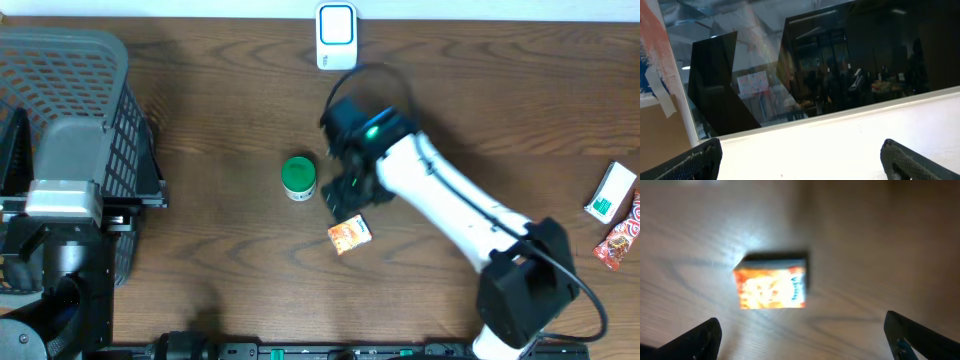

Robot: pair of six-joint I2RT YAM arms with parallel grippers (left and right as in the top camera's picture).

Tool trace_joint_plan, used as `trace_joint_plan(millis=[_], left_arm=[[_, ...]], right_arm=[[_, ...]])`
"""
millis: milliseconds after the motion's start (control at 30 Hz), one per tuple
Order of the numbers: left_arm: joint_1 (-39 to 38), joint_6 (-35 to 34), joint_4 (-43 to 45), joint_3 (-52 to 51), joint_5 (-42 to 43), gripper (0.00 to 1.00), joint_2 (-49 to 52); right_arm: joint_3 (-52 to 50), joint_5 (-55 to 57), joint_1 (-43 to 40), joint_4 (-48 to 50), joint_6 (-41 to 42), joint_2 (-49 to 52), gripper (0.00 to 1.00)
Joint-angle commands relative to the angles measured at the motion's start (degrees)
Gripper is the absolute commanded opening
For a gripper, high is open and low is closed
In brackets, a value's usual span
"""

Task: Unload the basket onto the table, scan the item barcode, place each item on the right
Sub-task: 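Reach the right gripper to the orange snack packet and grasp it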

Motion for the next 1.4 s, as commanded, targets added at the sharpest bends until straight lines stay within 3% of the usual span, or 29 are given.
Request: trace_joint_plan(millis=[0, 333, 800, 1133, 1367], left_arm=[[-0.2, -0.7, 0.2, 0.2, 0.6, 0.99, -0.5], [-0.2, -0.7, 0.2, 0.2, 0.6, 0.99, -0.5], [-0.2, -0.7, 0.2, 0.2, 0.6, 0.99, -0.5], [-0.2, -0.7, 0.2, 0.2, 0.5, 0.99, -0.5], [-0.2, -0.7, 0.2, 0.2, 0.6, 0.99, -0.5]], right_arm=[[-4.1, -0.4, 4.0, 2.6, 5.2, 0.1, 0.99], [-15.1, 0.4, 7.3, 15.3, 9.3, 0.2, 0.99], [-16.7, 1.2, 5.7, 20.2, 10.0, 1.7, 0.99], [-16.7, -0.5, 5.7, 17.9, 7.5, 7.5, 0.99], [-16.7, -0.5, 5.6, 19.0, 7.5, 7.5, 0.80]])
